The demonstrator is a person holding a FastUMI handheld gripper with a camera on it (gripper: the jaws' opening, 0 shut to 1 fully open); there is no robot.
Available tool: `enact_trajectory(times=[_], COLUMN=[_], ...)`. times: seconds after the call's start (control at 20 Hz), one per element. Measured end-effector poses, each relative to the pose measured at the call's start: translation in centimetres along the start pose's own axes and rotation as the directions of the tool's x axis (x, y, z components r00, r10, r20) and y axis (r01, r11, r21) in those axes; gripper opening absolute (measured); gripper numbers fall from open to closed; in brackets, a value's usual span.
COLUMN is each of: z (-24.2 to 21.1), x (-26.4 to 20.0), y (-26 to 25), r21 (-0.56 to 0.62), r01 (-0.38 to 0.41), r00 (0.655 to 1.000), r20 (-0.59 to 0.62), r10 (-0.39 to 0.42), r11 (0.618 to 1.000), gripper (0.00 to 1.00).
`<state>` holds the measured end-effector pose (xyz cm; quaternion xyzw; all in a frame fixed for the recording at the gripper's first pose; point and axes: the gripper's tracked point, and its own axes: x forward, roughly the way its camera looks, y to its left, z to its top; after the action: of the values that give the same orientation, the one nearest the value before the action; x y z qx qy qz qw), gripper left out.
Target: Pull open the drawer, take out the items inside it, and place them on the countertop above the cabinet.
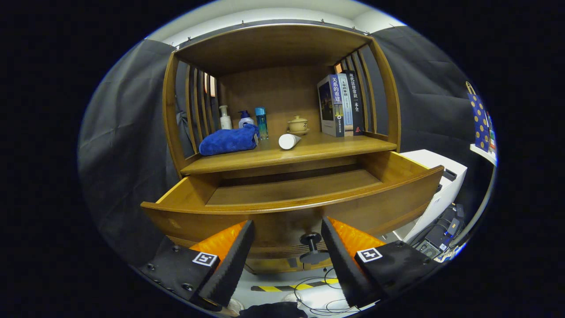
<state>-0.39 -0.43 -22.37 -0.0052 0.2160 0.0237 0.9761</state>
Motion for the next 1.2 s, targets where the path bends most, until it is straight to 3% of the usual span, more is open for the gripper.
enact_trajectory(times=[0.6, 1.2], z=[1.0, 2.6], x=[1.9, 8.7], y=[0.5, 0.9], r21=[0.035, 0.046], r01=[-0.030, -0.031], r00=[1.000, 1.000], r20=[0.009, 0.005], r10=[0.030, 0.031], r11=[0.999, 0.998], gripper=[0.98, 0.99])
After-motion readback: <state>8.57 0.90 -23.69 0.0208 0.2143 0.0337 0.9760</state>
